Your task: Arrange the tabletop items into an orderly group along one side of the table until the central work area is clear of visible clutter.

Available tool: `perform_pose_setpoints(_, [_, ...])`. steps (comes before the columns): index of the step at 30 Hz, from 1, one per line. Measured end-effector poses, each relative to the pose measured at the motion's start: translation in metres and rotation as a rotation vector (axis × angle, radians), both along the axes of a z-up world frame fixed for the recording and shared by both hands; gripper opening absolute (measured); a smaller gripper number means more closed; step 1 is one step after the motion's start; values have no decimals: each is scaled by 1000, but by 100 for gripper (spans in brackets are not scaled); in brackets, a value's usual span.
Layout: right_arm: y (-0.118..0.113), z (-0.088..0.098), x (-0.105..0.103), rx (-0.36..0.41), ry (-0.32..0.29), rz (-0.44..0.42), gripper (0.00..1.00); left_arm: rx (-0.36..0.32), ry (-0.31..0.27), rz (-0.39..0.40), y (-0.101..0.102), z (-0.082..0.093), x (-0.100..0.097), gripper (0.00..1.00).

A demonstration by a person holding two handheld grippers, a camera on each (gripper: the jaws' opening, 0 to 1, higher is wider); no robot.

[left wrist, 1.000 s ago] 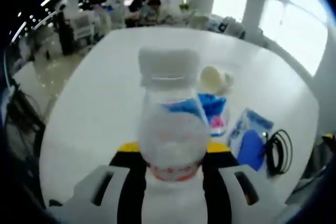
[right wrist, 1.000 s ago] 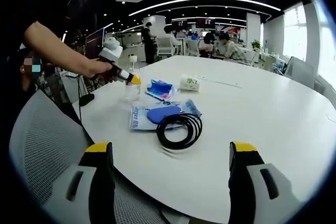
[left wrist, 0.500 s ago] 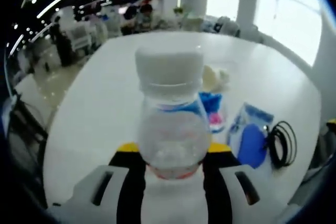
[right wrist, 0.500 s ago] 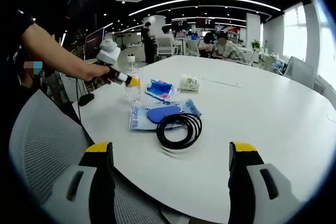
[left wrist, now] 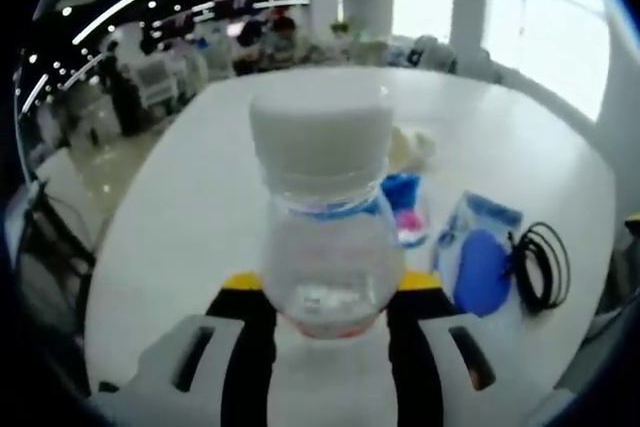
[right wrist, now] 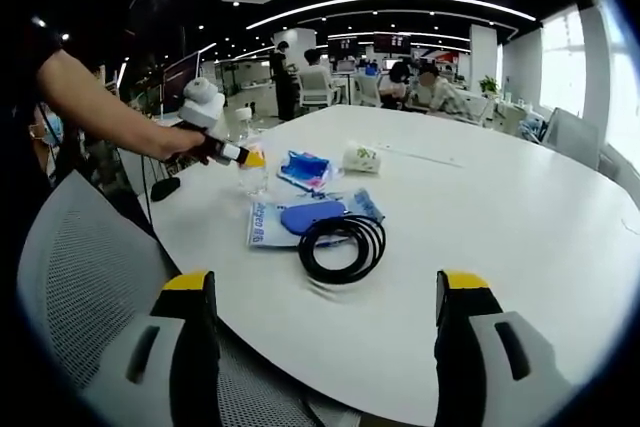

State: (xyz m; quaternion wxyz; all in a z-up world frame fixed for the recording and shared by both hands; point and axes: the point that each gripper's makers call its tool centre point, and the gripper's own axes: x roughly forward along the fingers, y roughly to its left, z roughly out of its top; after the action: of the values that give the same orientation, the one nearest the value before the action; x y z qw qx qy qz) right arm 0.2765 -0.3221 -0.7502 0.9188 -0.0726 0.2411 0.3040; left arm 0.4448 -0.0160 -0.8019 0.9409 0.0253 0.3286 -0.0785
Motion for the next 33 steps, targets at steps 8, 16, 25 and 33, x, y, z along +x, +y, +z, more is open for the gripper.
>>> perform_pose_setpoints(8, [1, -1, 0, -3, 4, 2, 90, 8, -59, -3, -1, 13, 7, 42])
perform_pose_setpoints(16, [1, -1, 0, -5, 5, 3, 90, 21, -62, -8, 3, 18, 12, 41])
perform_pose_setpoints(25, [1, -2, 0, -2, 6, 2, 91, 30, -69, -9, 13, 25, 20, 40])
perform_pose_setpoints(33, [1, -2, 0, -1, 9, -1, 91, 34, -78, 3, 28, 33, 32, 39])
